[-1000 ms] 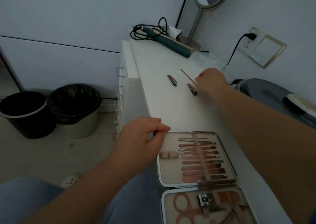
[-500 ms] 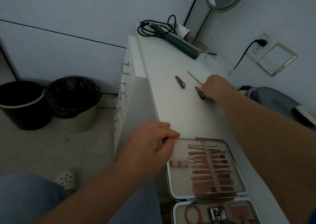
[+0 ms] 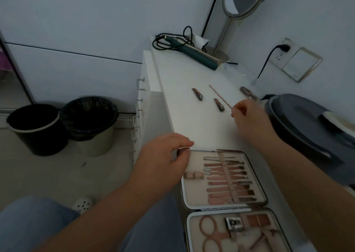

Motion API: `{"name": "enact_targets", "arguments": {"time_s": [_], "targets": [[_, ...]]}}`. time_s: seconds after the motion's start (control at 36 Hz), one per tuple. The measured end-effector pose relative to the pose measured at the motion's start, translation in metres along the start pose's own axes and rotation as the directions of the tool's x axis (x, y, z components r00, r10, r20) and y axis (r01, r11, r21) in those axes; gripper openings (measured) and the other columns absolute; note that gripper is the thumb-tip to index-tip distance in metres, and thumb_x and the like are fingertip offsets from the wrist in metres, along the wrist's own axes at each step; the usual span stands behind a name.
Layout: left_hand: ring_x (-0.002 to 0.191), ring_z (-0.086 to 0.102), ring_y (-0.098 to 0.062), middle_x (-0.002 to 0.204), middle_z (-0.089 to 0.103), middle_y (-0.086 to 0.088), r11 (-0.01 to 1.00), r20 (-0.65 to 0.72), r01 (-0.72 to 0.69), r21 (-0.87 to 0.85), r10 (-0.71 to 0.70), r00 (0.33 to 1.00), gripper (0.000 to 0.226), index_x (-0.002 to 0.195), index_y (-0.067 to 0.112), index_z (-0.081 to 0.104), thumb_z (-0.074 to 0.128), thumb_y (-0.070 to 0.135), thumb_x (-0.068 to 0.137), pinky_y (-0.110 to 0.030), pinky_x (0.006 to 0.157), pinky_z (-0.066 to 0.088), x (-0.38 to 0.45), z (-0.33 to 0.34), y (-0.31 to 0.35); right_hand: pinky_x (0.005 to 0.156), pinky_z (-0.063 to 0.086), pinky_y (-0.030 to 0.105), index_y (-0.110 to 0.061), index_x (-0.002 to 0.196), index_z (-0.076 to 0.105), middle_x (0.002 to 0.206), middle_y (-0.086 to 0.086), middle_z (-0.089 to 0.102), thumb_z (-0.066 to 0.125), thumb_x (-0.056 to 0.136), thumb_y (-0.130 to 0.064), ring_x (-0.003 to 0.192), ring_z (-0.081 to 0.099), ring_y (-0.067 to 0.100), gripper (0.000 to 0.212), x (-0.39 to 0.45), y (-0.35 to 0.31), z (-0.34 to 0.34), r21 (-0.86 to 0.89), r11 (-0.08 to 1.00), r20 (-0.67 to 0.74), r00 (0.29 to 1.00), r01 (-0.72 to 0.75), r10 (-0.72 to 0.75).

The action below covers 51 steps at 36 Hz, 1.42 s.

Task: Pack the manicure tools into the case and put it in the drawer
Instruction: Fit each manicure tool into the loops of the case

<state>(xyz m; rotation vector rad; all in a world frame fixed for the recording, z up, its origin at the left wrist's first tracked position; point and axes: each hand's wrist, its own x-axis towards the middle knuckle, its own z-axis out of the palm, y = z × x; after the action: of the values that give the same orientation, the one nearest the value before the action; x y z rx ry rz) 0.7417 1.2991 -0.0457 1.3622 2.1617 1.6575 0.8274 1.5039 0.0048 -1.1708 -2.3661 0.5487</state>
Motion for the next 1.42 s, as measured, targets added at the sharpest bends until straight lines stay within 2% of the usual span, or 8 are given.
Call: {"name": "enact_targets", "arguments": {"time_s": [0.19, 0.28, 0.42, 0.61, 0.72, 0.81, 1.03, 1.42], "targets": [[0.069, 0.05, 0.008, 0.07, 0.053, 0.016, 0.982, -0.005, 0.188, 0.006, -0.188, 0.982, 0.013, 0.08, 0.038, 0.059, 0.063, 0.028, 0.072, -0.002, 0.059, 0.035, -0.009, 0.001, -0.002, 0.061, 0.034, 0.013, -0.042, 0.082, 0.051, 0.084, -0.015, 0.059, 0.054, 0.089, -0.02, 0.077, 0.054, -0.002, 0.023, -0.062, 0.018, -0.023, 0.183, 0.983, 0.04, 0.999, 0.013, -0.021], [0.051, 0.051, 0.003, 0.055, 0.058, 0.013, 0.947, 0.032, 0.296, -0.122, -0.294, 0.955, 0.012, 0.072, 0.036, 0.06, 0.064, 0.025, 0.074, -0.008, 0.048, 0.038, -0.011, 0.001, -0.001, 0.061, 0.033, 0.011, -0.043, 0.082, 0.053, 0.083, -0.019, 0.058, 0.054, 0.089, -0.021, 0.075, 0.054, -0.009, 0.024, -0.079, 0.026, -0.029, 0.162, 0.986, 0.058, 0.998, 0.027, -0.037], [0.044, 0.05, 0.004, 0.051, 0.059, 0.006, 0.893, 0.032, 0.36, -0.268, -0.366, 0.93, 0.01, 0.078, 0.024, 0.066, 0.065, 0.014, 0.077, -0.008, 0.046, 0.039, -0.011, 0.004, 0.001, 0.061, 0.031, 0.008, -0.043, 0.077, 0.055, 0.081, -0.023, 0.058, 0.054, 0.089, -0.021, 0.074, 0.049, -0.022, 0.025, -0.097, 0.037, -0.035, 0.133, 0.99, 0.056, 0.997, 0.051, -0.059], [0.041, 0.051, 0.004, 0.048, 0.062, 0.013, 0.9, 0.043, 0.345, -0.267, -0.347, 0.937, 0.019, 0.073, 0.028, 0.065, 0.065, 0.01, 0.077, -0.007, 0.047, 0.04, -0.008, 0.001, 0.002, 0.058, 0.033, -0.005, -0.038, 0.076, 0.057, 0.082, -0.019, 0.059, 0.054, 0.088, -0.015, 0.072, 0.05, -0.019, 0.027, -0.108, 0.049, -0.042, 0.151, 0.985, 0.018, 0.996, 0.083, -0.087], [0.042, 0.053, 0.002, 0.05, 0.064, 0.013, 0.9, 0.062, 0.349, -0.259, -0.346, 0.936, 0.02, 0.072, 0.029, 0.065, 0.066, 0.009, 0.076, -0.008, 0.047, 0.042, -0.007, -0.001, 0.001, 0.057, 0.036, 0.001, -0.038, 0.076, 0.058, 0.08, -0.018, 0.059, 0.054, 0.088, -0.015, 0.07, 0.05, -0.017, 0.026, -0.109, 0.056, -0.045, 0.167, 0.984, 0.012, 0.997, 0.068, -0.071], [0.043, 0.053, 0.001, 0.052, 0.065, 0.01, 0.901, 0.083, 0.361, -0.241, -0.351, 0.933, 0.019, 0.072, 0.03, 0.066, 0.066, 0.012, 0.076, -0.01, 0.05, 0.044, -0.003, -0.001, -0.001, 0.059, 0.033, 0.005, -0.039, 0.076, 0.057, 0.082, -0.019, 0.058, 0.054, 0.089, -0.017, 0.072, 0.05, -0.018, 0.026, -0.108, 0.059, -0.045, 0.151, 0.987, 0.013, 0.998, 0.061, -0.063], [0.05, 0.058, -0.005, 0.06, 0.068, -0.003, 0.893, 0.121, 0.388, -0.227, -0.37, 0.921, 0.013, 0.076, 0.026, 0.069, 0.066, 0.013, 0.077, -0.014, 0.054, 0.046, 0.001, -0.001, -0.005, 0.061, 0.03, -0.008, -0.039, 0.073, 0.054, 0.079, -0.022, 0.054, 0.054, 0.088, -0.012, 0.073, 0.046, -0.025, 0.031, -0.105, 0.054, -0.04, 0.099, 0.987, 0.009, 0.991, 0.131, -0.132], [0.05, 0.056, -0.004, 0.063, 0.066, -0.008, 0.881, 0.132, 0.399, -0.256, -0.377, 0.917, 0.011, 0.08, 0.023, 0.067, 0.064, 0.013, 0.078, -0.015, 0.054, 0.046, 0.0, 0.001, -0.004, 0.059, 0.036, 0.002, -0.038, 0.073, 0.055, 0.082, -0.018, 0.055, 0.054, 0.088, -0.015, 0.075, 0.051, -0.009, 0.028, -0.095, 0.049, -0.041, 0.03, 0.991, 0.131, 0.982, 0.134, -0.137]]}}
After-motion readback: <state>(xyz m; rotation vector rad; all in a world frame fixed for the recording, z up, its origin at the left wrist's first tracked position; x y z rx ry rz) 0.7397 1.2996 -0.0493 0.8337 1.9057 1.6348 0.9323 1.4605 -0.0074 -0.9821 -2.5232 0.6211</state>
